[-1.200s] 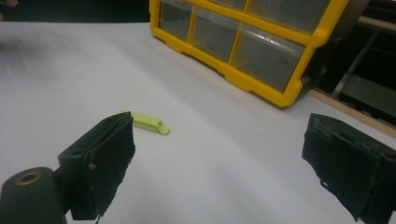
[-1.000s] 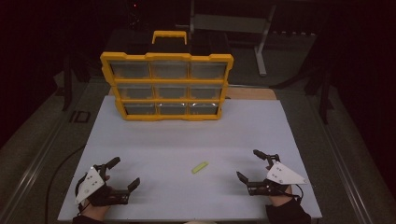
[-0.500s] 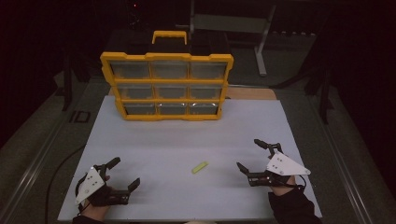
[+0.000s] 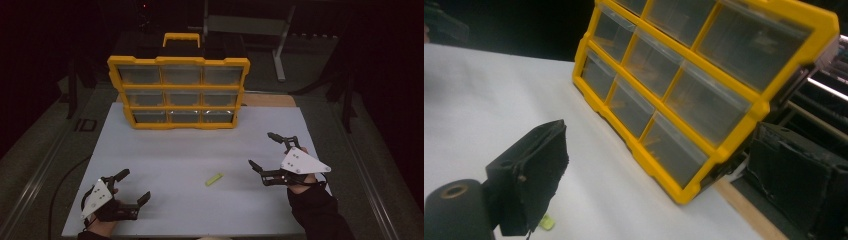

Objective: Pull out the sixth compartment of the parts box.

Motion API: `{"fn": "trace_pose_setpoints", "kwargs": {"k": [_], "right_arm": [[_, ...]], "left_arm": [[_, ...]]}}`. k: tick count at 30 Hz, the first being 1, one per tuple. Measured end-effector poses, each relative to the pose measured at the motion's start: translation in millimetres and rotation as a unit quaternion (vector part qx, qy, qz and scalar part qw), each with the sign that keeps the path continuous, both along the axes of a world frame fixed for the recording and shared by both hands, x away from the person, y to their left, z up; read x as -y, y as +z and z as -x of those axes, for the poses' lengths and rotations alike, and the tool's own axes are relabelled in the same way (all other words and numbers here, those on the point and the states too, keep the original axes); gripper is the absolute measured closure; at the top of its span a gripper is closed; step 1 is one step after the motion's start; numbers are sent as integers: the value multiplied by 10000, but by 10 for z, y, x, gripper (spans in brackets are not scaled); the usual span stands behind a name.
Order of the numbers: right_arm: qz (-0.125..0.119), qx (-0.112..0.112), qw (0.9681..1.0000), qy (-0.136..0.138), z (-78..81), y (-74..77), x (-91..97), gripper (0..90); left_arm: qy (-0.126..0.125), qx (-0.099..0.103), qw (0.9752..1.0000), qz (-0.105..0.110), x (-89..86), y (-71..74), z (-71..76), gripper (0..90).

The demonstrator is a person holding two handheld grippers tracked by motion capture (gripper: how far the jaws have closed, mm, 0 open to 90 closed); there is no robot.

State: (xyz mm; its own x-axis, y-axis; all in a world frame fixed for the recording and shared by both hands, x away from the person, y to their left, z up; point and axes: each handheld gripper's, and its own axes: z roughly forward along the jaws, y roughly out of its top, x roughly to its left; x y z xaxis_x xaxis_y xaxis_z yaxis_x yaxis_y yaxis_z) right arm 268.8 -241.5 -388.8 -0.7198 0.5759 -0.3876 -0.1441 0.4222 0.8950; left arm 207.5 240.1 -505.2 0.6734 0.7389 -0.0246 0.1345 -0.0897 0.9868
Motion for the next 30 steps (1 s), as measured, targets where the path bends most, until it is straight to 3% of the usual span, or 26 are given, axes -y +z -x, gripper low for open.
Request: {"fn": "trace_pose_setpoints", "kwargs": {"k": [5, 7, 12, 17, 30], "right_arm": [[108, 189, 9997, 62, -75, 133, -72, 92], [61, 388, 9992, 106, -107, 178, -95, 93], [242, 627, 9975, 202, -201, 266, -145, 93], [397, 630, 9969, 263, -306, 317, -197, 93], [428, 602, 9968, 307, -558, 361, -380, 93]], "left_arm": [[-15, -2, 10000, -18, 1, -1, 0, 3], [-13, 1, 10000, -25, -2, 0, 0, 3], [-21, -1, 10000, -25, 0, -1, 1, 3], [-31, -2, 10000, -41, -1, 0, 2, 3], [-44, 0, 10000, -44, -2, 1, 6, 3]]}}
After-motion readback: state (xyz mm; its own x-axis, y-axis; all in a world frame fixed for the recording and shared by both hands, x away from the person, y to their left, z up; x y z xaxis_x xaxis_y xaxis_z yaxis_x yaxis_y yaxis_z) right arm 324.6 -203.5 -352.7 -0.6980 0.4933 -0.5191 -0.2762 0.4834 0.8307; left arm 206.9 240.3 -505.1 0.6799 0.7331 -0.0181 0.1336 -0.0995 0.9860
